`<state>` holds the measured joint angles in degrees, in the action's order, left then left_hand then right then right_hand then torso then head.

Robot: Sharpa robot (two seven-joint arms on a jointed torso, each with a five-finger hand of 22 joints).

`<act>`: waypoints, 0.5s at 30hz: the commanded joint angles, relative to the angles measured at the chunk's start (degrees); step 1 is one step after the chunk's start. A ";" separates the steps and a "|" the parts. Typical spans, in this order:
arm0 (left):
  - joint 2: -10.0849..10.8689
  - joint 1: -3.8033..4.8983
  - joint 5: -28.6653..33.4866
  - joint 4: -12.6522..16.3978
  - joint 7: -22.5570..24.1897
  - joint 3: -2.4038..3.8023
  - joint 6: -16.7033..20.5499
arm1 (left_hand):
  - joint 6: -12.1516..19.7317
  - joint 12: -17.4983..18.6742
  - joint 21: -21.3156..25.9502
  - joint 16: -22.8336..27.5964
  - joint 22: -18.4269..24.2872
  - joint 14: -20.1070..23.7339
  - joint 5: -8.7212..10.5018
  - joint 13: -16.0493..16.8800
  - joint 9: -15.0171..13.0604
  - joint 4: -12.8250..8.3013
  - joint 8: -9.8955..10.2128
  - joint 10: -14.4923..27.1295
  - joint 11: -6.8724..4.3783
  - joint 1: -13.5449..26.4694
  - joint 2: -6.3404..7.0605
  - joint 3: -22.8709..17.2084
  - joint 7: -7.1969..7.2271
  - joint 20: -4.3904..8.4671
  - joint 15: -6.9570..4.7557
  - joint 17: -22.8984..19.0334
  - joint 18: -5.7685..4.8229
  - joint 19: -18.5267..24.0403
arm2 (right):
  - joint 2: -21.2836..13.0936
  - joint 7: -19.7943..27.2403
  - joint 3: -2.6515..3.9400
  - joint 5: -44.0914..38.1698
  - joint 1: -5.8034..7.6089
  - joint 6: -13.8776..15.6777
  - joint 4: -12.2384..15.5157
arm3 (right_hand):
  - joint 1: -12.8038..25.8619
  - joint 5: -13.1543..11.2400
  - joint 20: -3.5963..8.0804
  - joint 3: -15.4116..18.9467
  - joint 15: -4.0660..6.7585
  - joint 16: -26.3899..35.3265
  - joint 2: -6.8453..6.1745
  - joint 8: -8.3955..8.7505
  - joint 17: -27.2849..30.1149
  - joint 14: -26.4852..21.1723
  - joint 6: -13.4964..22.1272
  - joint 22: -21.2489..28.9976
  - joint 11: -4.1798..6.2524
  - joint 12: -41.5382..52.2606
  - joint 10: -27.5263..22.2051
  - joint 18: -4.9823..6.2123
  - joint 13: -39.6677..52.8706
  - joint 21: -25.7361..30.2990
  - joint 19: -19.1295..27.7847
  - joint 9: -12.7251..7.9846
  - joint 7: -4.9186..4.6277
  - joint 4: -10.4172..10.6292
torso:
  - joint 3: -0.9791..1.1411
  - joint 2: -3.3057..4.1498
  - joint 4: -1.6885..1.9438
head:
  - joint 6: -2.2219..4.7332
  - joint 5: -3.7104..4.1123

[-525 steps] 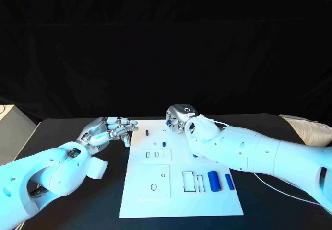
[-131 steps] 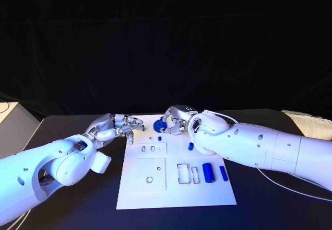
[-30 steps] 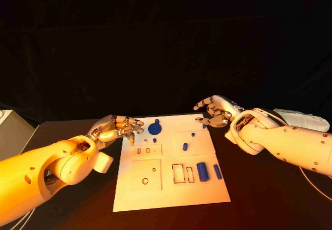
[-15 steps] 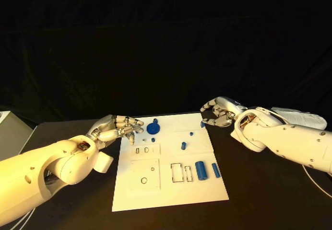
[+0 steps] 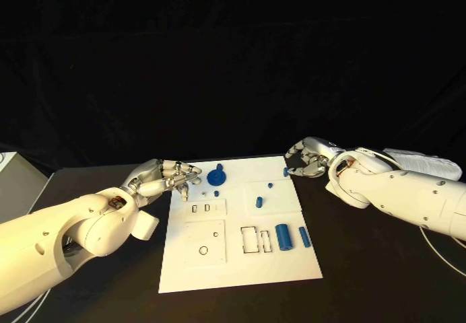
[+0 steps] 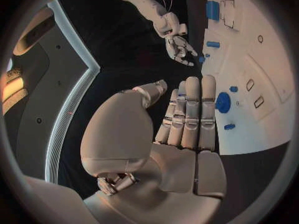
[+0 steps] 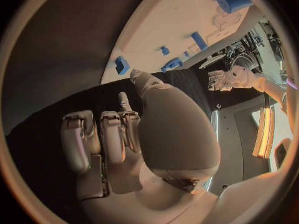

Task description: Assemble the parts on the task board

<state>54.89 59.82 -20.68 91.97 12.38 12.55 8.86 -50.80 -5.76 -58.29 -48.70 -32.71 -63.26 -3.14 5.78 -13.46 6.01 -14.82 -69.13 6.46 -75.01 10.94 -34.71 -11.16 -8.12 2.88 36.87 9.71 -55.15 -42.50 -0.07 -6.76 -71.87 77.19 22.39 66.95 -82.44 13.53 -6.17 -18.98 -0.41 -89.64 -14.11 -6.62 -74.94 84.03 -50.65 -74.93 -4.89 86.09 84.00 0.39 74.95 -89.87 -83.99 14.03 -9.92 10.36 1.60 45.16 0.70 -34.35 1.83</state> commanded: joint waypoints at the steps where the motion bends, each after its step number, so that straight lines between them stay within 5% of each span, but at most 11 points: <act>1: -0.15 -0.01 -0.18 0.06 0.58 0.04 -0.75 | -0.19 -0.15 -0.29 0.02 -0.08 0.18 0.02 0.09 -0.10 -0.37 -0.10 0.11 0.11 -0.15 -0.23 0.11 0.33 -0.06 -0.38 0.08 0.91 0.49 | 0.40 -1.06 0.00 -1.11 -0.07 -2.43 -0.31 | -0.53 -0.39 -0.60 0.45 -0.50 -0.36 -0.24 0.24 -15.06 5.97 0.41 -15.07 -0.27 -0.24 1.09 -0.39 10.25 -0.13 -6.01 -0.10 -0.01 0.00 | -0.01 -0.04 0.00 | -0.18 -0.06; 15: -0.16 -0.01 -0.32 0.00 0.50 0.04 -0.75 | -0.12 -0.03 -0.43 -0.08 -0.14 0.02 0.02 0.15 -0.12 -0.36 -0.06 0.58 0.19 -0.09 -0.29 0.13 0.28 -0.02 -0.36 0.15 0.89 0.50 | 1.59 -2.28 0.00 -1.46 -0.91 -3.12 -1.37 | -0.58 -0.52 -0.65 0.87 -0.54 -0.36 0.01 0.08 -15.06 5.97 0.24 -15.07 -0.31 0.10 1.47 -0.39 10.62 -0.13 -6.01 -0.11 -0.05 0.18 | 0.05 0.00 -0.04 | -0.64 -0.49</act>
<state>54.84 59.82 -20.81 91.91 12.34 12.55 8.86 -50.80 -5.76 -58.50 -48.70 -32.75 -63.25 -3.14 5.86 -13.51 5.85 -14.82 -68.91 6.68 -75.01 10.94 -34.55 -11.16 -8.11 2.88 36.91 9.71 -55.16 -41.01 -1.72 -6.75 -72.50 76.39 20.74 65.61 -82.44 13.27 -6.59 -18.48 -0.40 -89.64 -14.11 -6.62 -74.93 84.03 -50.65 -74.92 -4.89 86.09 84.01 0.39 74.94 -89.87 -83.99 13.97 -9.92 10.53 1.63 45.15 0.62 -34.86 1.40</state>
